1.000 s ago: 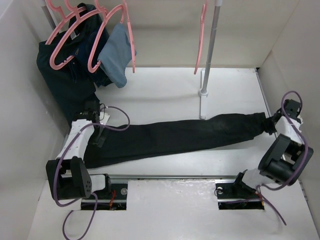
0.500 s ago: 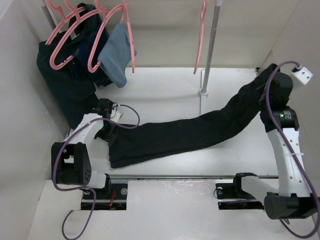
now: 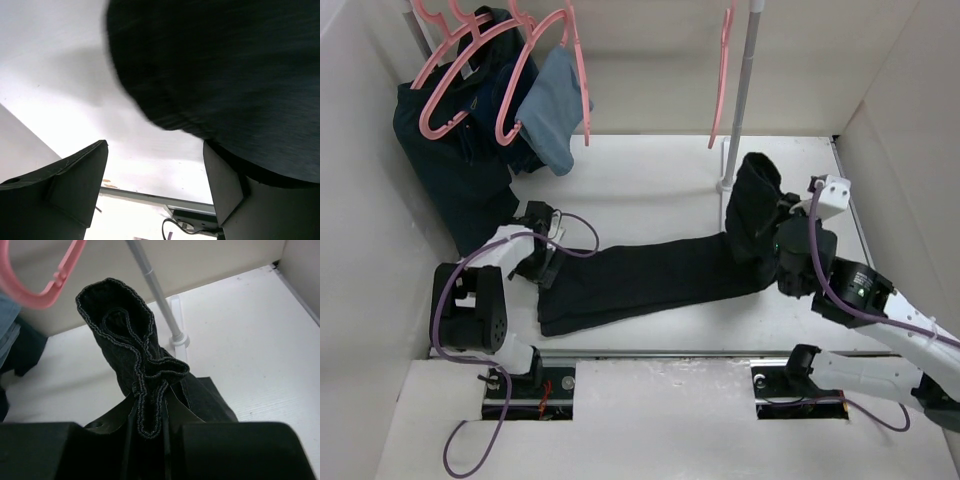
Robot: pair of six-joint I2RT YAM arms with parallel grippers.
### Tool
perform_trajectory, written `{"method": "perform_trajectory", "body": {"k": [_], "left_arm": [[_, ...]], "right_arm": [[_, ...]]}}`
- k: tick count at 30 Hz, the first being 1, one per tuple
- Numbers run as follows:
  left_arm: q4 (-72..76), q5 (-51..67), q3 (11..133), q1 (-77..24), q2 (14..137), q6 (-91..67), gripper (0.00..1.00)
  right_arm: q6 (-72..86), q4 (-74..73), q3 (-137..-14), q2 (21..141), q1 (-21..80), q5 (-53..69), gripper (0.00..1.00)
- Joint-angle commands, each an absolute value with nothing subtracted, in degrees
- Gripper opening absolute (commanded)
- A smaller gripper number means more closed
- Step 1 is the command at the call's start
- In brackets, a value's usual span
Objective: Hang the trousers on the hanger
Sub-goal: Fold the trousers at the center of the board.
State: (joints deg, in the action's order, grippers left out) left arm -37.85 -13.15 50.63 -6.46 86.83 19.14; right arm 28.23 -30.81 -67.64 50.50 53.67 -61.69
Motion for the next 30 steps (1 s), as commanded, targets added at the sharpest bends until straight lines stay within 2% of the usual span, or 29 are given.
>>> {"method": "perform_trajectory", "body": {"k": [1,4,7,11,14,17,19,20,22,26,28,30], "left_arm": [[-37.3,-15.1,49.2,-4.1,85.5,19.8,0.74],[-36.7,-16.5,48.7,-2.8,86.7,19.8,0.74],[-35.3,-17.1,46.8,-1.3,87.3,19.8,0.74],[-34.7,-14.4,45.5,-1.3,86.8,19.8,0.74],[-34.2,-13.1,45.5,-1.3,86.7,19.8,0.72],[-33.6,-11.5,45.5,-0.8,87.3,19.8,0.63],[-33.0,-10.4,45.5,-0.8,87.3,19.8,0.62],[-33.0,-10.4,45.5,-0.8,87.3,19.8,0.62],[-33.0,-9.1,45.5,-0.8,87.3,19.8,0.62],[-33.0,-9.1,45.5,-0.8,87.3,19.8,0.62],[-33.0,-8.5,45.5,-0.8,87.3,19.8,0.63],[-33.0,-8.0,46.0,-0.1,87.3,20.3,0.63]], "right_arm": [[31.0,-30.9,-67.2,49.3,61.3,-70.4,0.00],[32.7,-30.4,-66.6,53.2,68.0,-70.4,0.00],[35.8,-30.9,-71.1,61.6,73.6,-71.8,0.00],[45.1,-38.4,-84.5,74.8,77.5,-77.9,0.00],[45.6,-36.5,-92.0,83.7,78.0,-77.9,0.00],[41.3,-31.1,-97.5,91.1,78.6,-75.4,0.00],[37.3,-25.7,-99.1,94.0,78.6,-73.6,0.00],[33.9,-15.9,-99.1,96.2,78.6,-73.0,0.00],[24.9,-8.0,-99.1,98.4,78.6,-71.6,0.00],[18.1,-4.3,-108.7,107.3,78.6,-67.3,0.00],[18.7,-3.5,-109.9,111.5,78.6,-65.4,0.00],[19.3,-3.5,-109.0,113.5,77.9,-58.6,0.00]]}}
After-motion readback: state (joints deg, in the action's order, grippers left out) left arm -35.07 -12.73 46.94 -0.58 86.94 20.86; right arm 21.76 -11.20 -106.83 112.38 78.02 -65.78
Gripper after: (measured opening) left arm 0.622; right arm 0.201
